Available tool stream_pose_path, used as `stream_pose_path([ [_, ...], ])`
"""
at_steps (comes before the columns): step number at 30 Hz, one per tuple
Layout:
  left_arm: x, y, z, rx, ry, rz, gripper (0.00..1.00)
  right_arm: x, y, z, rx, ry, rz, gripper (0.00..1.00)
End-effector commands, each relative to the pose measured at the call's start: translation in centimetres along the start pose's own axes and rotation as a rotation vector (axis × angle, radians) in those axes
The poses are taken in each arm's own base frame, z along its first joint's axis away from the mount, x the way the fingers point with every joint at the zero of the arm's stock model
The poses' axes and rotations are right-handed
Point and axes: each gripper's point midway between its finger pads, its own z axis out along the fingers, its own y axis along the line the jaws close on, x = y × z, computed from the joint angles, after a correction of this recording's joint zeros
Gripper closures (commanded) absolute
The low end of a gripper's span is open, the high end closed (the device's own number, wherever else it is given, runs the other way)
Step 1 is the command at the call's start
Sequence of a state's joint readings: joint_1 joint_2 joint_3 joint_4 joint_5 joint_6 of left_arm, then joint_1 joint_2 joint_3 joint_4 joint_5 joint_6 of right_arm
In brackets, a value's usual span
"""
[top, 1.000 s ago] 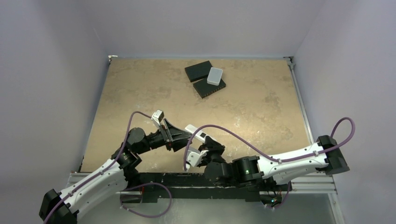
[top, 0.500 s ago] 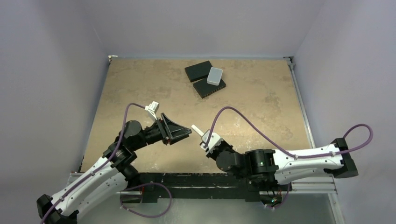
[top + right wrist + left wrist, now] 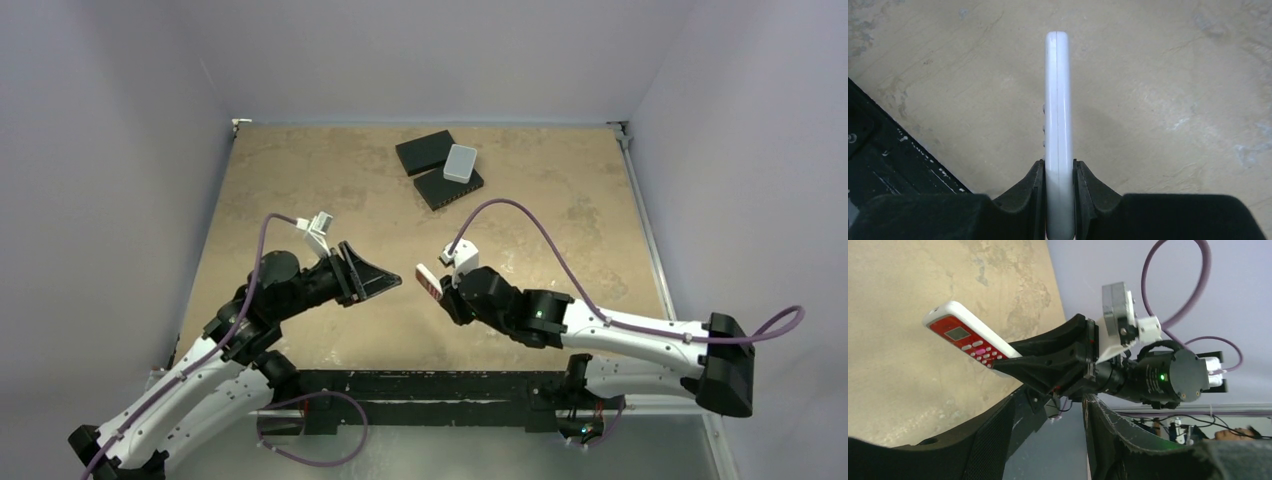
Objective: Load the batteries into the remote control
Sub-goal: Turn over the remote control at the center of the board.
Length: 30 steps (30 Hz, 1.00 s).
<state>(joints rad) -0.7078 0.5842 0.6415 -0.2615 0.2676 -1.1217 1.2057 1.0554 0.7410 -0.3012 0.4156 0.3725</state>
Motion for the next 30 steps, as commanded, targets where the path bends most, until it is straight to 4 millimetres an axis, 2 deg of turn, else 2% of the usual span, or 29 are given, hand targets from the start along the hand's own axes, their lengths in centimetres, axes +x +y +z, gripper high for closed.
stream_pose_path([
  [1, -0.5, 0.4, -0.4, -0.041, -0.018, 0.067, 0.49, -0.1, 2.7, 1.5, -0.172, 0.022, 0.160, 1.00],
  [6, -0.1, 1.0, -0.2, -0.049, -0.002, 0.067, 0.49, 1.3, 3.4, 3.6, -0.269, 0.071, 0.273, 1.00],
  [10, 0.0, 1.2, -0.3, -0.054, 0.004, 0.076, 0.49, 1.6, 4.3, 4.9, -0.365, 0.081, 0.348, 1.00],
  [20, 0.3, 1.5, 0.0, -0.064, 0.023, 0.090, 0.49, 3.5, 4.9, 7.5, -0.468, 0.151, 0.476, 1.00],
  [25, 0.5, 1.7, 0.2, -0.065, 0.033, 0.094, 0.49, 4.7, 4.5, 8.5, -0.471, 0.179, 0.518, 0.94],
  [30, 0.5, 1.8, 0.5, -0.066, 0.041, 0.098, 0.49, 5.5, 3.9, 9.3, -0.459, 0.191, 0.550, 0.81],
])
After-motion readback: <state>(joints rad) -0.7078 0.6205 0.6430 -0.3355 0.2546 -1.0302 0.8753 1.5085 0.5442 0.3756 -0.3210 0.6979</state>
